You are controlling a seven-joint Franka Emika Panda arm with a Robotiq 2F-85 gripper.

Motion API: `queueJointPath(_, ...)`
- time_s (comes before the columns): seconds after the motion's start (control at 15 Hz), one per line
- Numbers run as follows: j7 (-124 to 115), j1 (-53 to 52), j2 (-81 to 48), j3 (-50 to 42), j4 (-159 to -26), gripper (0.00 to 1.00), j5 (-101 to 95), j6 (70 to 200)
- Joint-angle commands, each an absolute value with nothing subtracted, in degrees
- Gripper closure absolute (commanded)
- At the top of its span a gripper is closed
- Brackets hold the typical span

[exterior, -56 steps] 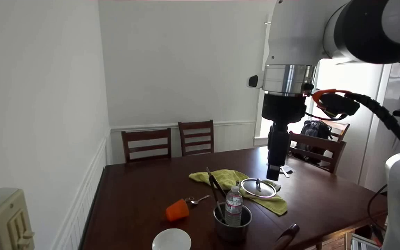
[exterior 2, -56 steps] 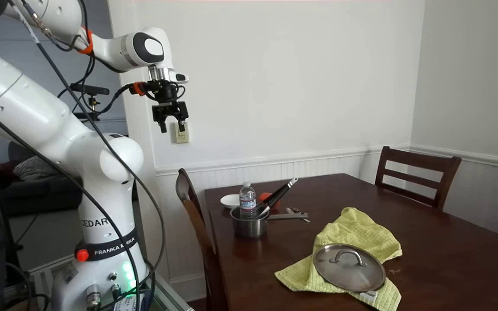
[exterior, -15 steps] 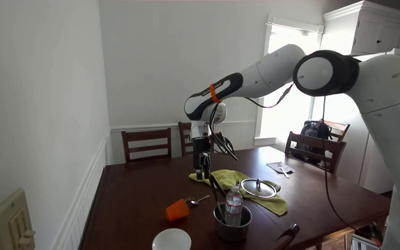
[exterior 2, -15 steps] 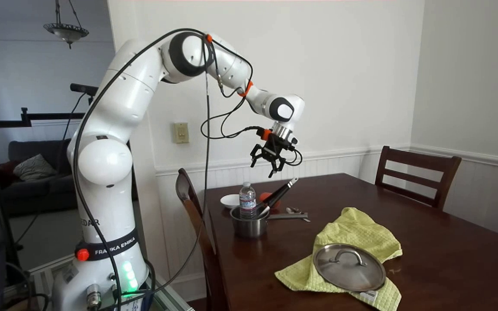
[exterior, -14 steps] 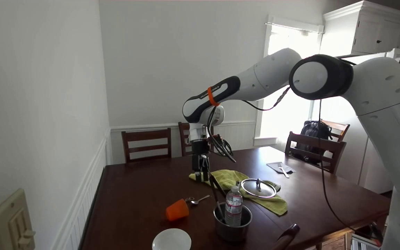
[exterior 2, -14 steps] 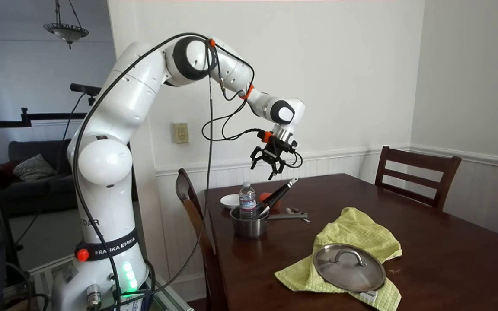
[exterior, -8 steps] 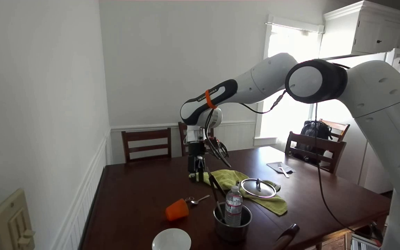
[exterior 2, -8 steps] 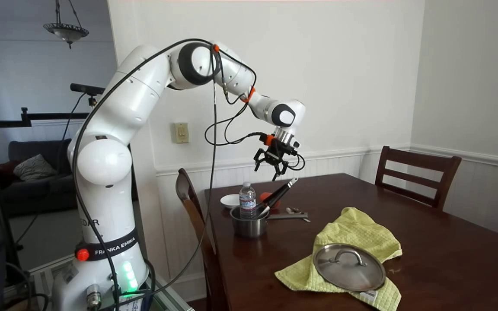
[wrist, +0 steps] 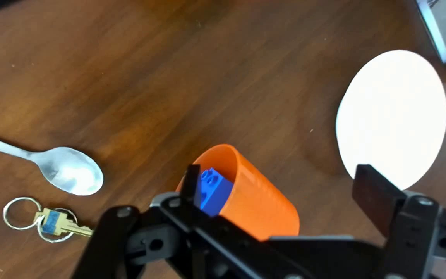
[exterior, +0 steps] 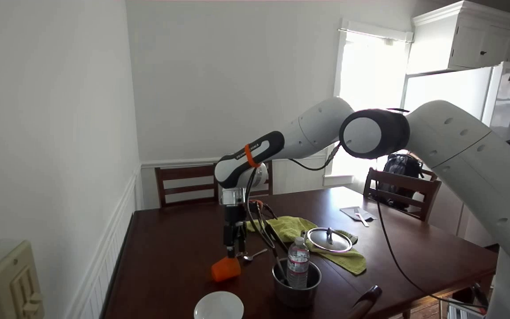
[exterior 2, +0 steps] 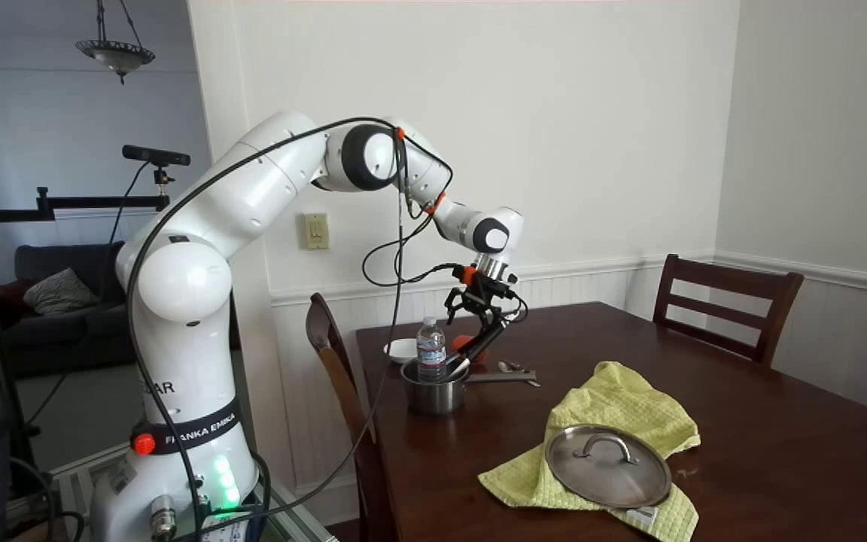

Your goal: Pour the blocks out of the orange cup and into the white bowl then place the cup upright on the right side of the table

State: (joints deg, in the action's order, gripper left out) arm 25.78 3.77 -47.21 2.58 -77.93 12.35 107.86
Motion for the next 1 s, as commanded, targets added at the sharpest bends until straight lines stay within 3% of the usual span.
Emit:
queueJointPath(0.0,21.94,2.89,-53.27,3.44,-70.6,0.0,9.19,107.75)
queueJointPath(0.07,22.67,3.01,-54.65,3.88,-69.33,0.05,8.96,108.02)
queueJointPath(0.13,22.79,2.97,-55.6,4.03,-68.23,0.26,8.64,108.22)
queueJointPath(0.27,22.84,3.17,-57.7,4.38,-66.02,0.32,8.66,107.94)
queueJointPath(0.8,26.04,1.96,-56.3,6.22,-66.02,0.89,6.83,109.91)
queueJointPath(0.93,27.38,1.86,-55.96,6.99,-65.76,0.98,6.45,109.61)
